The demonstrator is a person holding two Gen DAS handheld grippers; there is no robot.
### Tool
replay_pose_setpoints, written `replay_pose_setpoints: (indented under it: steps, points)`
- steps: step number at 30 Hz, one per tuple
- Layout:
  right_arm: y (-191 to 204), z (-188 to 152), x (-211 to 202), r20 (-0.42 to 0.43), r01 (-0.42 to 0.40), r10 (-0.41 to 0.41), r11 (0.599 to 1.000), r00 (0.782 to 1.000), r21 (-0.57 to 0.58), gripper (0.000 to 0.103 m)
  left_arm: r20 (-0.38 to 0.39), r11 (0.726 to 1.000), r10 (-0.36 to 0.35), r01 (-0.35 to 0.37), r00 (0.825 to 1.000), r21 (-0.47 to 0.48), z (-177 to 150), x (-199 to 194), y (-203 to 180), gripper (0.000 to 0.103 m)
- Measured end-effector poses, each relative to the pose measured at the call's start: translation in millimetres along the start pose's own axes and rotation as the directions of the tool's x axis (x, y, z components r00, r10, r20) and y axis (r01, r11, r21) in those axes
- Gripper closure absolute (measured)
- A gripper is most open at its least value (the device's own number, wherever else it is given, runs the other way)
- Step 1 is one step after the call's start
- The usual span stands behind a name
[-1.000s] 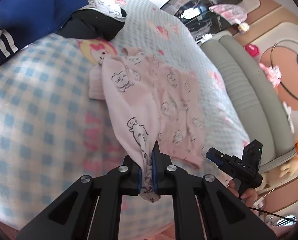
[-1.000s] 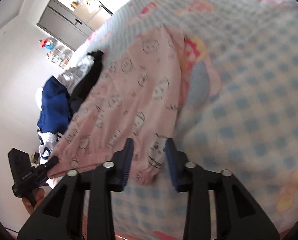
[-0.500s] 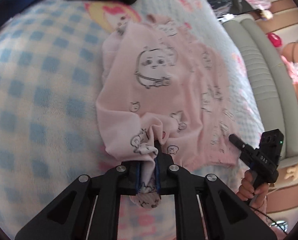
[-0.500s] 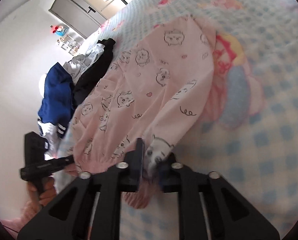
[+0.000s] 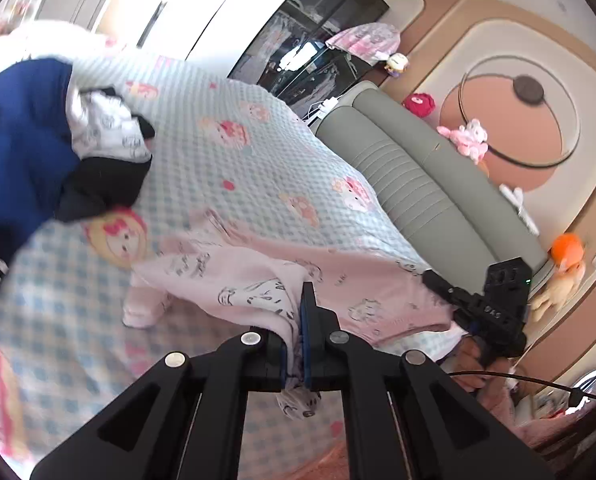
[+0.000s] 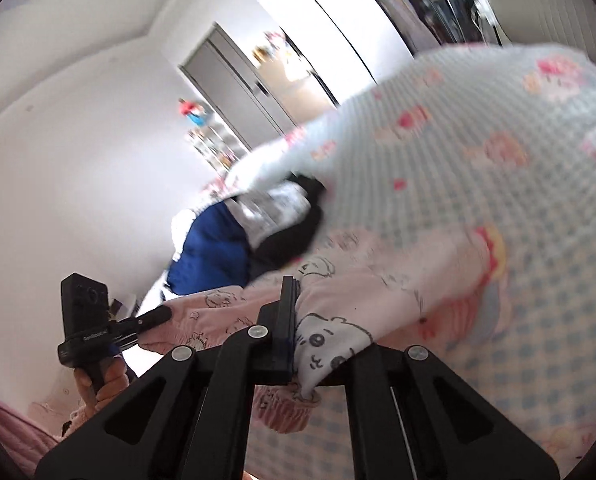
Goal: Fold clothes
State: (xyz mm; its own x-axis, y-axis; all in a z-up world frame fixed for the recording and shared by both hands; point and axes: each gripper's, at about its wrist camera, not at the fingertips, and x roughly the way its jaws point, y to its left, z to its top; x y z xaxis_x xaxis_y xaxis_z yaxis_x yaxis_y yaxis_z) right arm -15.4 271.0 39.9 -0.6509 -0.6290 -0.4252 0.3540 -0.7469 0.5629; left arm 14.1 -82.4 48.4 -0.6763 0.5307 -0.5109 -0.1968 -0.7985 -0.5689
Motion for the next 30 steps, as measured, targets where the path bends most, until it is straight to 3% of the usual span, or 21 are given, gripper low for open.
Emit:
replay_pose_setpoints:
  steps: [2, 4, 7, 9, 11, 12, 13, 15, 18, 20, 22, 24, 26, 28, 30]
  points:
    - [-7, -1, 5, -0.028, 0.061, -0.061, 0.998, 0.998, -0.006, 0.101, -0.051, 0.999, 0.039, -0.039, 0.998, -0.013, 3, 15, 4, 0.098]
    - [-25, -7, 25, -0.102, 0.159, -0.16, 0.987, 0.982, -0.009, 0.1, -0.174, 0.992, 0.074, -0.091, 0.982, -0.088, 2, 56, 32, 0.098]
    - [-53, -12, 57, -0.21, 0.295, -0.294, 0.955, 0.933, -0.026, 0.1, -0.327, 0.97, 0.18, -0.224, 0.928, -0.1, 17, 128, 69, 0.098]
    - [-75, 11, 89, -0.262, 0.313, -0.308, 0.949, 0.914, -0.023, 0.1, -0.284, 0.969, 0.221, -0.244, 0.933, -0.046, 64, 148, 60, 0.098]
    - [-72, 62, 101, -0.224, 0.3, -0.298, 0.954, 0.928, -0.026, 0.1, -0.121, 0.984, 0.176, -0.176, 0.977, 0.011, 123, 118, 18, 0.098]
    - [-57, 93, 92, -0.157, 0.276, -0.279, 0.96, 0.947, -0.041, 0.1, -0.026, 0.988, 0.143, -0.142, 0.989, 0.054, 153, 97, -7, 0.098]
    - [-37, 119, 75, -0.087, 0.254, -0.259, 0.965, 0.962, -0.064, 0.1, 0.061, 0.988, 0.111, -0.117, 0.992, 0.101, 179, 77, -31, 0.098]
    - [1, 171, 41, 0.053, 0.213, -0.208, 0.97, 0.977, -0.115, 0.099, 0.18, 0.974, 0.089, -0.124, 0.98, 0.189, 207, 35, -74, 0.098]
    - [43, 211, -2, 0.197, 0.186, -0.151, 0.967, 0.969, -0.176, 0.099, 0.26, 0.958, 0.075, -0.142, 0.963, 0.249, 214, -5, -100, 0.097]
    - [58, 215, -26, 0.257, 0.174, -0.12, 0.964, 0.959, -0.202, 0.099, 0.261, 0.956, 0.071, -0.14, 0.963, 0.257, 199, -14, -95, 0.097]
    - [59, 199, -36, 0.266, 0.161, -0.105, 0.967, 0.958, -0.196, 0.099, 0.203, 0.966, 0.068, -0.115, 0.977, 0.23, 172, -4, -78, 0.097]
    - [41, 158, -28, 0.196, 0.16, -0.129, 0.975, 0.972, -0.151, 0.099, 0.097, 0.979, 0.054, -0.072, 0.994, 0.193, 131, 18, -51, 0.096]
    - [16, 109, -11, 0.106, 0.17, -0.16, 0.981, 0.981, -0.096, 0.099, -0.048, 0.985, 0.08, -0.072, 0.996, 0.157, 82, 51, -22, 0.096]
    - [-31, 44, 16, -0.052, 0.243, -0.243, 0.97, 0.969, -0.01, 0.099, -0.248, 0.996, 0.087, -0.078, 0.965, 0.047, 19, 99, 24, 0.096]
    - [-80, -16, 36, -0.206, 0.321, -0.298, 0.943, 0.932, 0.089, 0.097, -0.424, 0.988, 0.089, -0.134, 0.901, -0.076, -41, 142, 70, 0.096]
